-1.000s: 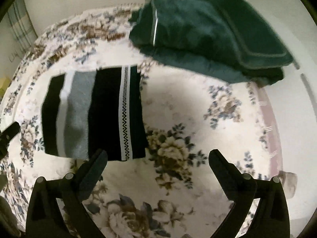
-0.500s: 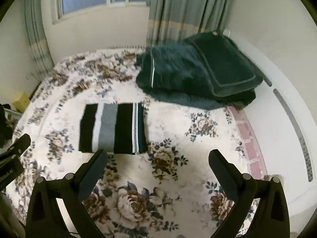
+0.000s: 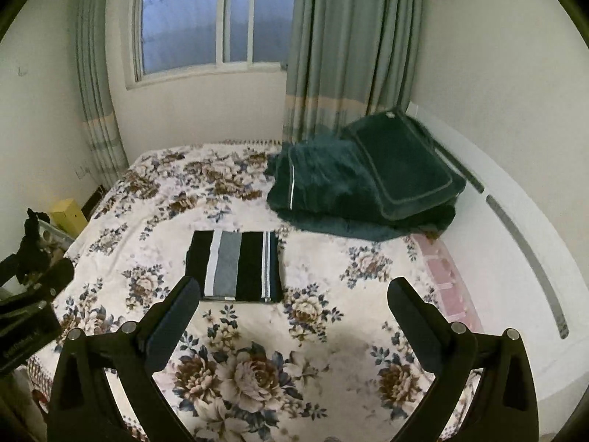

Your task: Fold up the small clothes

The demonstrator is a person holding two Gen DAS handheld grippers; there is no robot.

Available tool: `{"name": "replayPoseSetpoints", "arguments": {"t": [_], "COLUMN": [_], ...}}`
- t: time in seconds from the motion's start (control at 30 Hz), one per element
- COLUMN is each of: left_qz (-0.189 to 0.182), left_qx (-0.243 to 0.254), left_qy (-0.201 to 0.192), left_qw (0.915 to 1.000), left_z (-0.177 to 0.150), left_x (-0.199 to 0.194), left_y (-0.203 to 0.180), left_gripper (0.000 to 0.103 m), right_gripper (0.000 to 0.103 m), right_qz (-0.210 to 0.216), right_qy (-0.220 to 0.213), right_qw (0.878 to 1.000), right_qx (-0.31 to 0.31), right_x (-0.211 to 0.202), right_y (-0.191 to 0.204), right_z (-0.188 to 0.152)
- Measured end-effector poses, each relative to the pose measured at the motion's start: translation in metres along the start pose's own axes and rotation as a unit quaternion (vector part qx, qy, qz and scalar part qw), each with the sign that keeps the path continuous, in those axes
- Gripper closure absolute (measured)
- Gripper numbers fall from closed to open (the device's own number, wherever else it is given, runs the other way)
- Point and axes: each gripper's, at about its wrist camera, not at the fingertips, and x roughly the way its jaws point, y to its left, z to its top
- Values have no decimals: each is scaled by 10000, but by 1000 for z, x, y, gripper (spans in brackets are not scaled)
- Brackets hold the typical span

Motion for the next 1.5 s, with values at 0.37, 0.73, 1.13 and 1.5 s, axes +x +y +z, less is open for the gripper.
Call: {"name": "replayPoseSetpoints", "arguments": {"t": [0.37,0.73,1.13,1.5], "left_qz": [7,103,139,119], "left_qx": [25,67,16,12], "left_qy": [-280,-402,-527,-532], "left_qw": [9996,9991,9985,9985], "left_z": [-9,-18,-18,-17], "left_x": [-53,-69,-81,-83], "left_y": [-2,-2,0,1], "left_gripper": [1,1,0,0], "right_gripper": [0,0,0,0], "right_qz": [46,174,319,404], "right_qy": [-361,-396,-436,-410], "right_qw": [9993,9991,9985,9982], "right_qx": [-39,-51,-103,-153], "right_x": [-67,-80,-78,-70], "right_y": [-11,-16,-22,-20], "right_z": [3,-3,5,11]}}
